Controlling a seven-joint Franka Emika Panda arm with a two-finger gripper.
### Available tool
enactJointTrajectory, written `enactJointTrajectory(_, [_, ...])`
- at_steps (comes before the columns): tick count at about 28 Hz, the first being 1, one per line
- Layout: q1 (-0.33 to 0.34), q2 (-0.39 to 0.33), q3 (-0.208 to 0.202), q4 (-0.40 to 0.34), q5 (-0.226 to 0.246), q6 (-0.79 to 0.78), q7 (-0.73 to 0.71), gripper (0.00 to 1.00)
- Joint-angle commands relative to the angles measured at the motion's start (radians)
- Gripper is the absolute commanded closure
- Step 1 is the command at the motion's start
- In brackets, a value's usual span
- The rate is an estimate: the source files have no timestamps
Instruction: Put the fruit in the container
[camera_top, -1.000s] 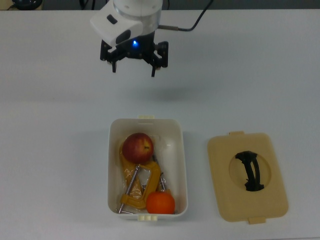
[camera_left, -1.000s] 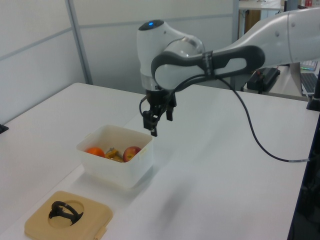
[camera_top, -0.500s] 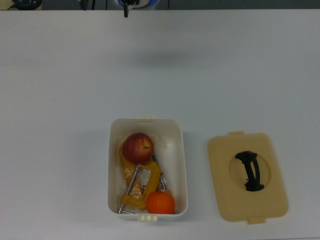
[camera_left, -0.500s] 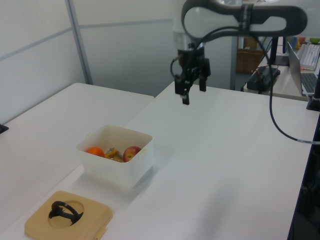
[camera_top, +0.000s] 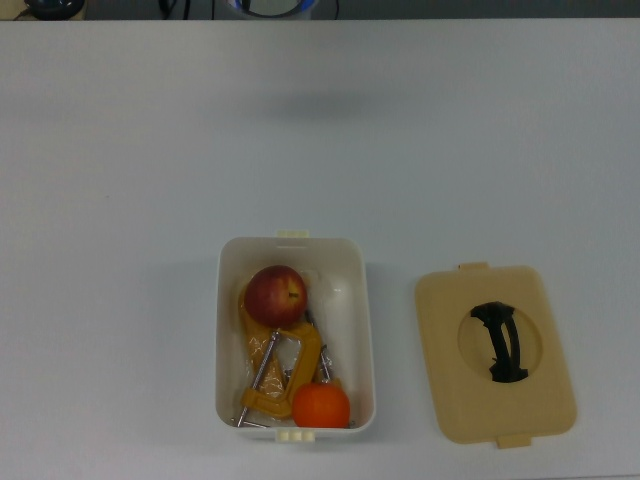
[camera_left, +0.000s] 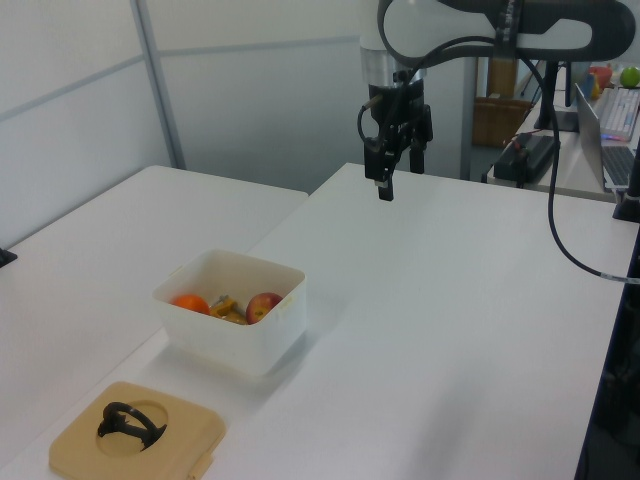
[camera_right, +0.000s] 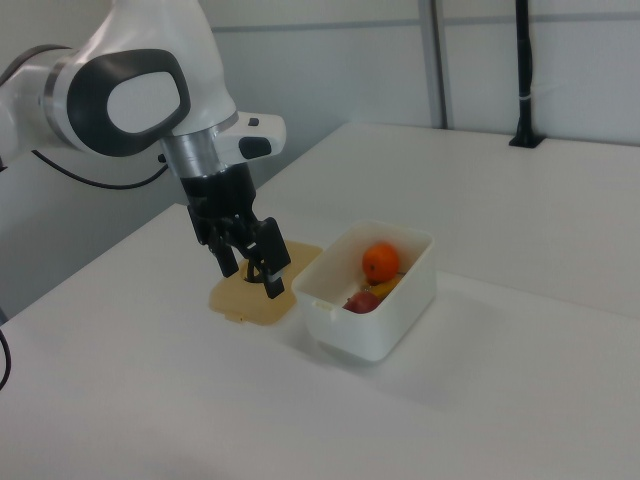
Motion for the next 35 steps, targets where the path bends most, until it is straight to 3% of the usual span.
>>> enactJointTrajectory(1, [-0.003,0.012,-0.005,-0.011,0.012,0.043,-0.065,0.00])
enactJointTrajectory(23, [-0.042,0.010,-0.043,0.010,0.024,0.074,-0.113,0.00])
enactJointTrajectory(35, [-0.042,0.012,-0.043,0.012,0.026,0.074,-0.113,0.00])
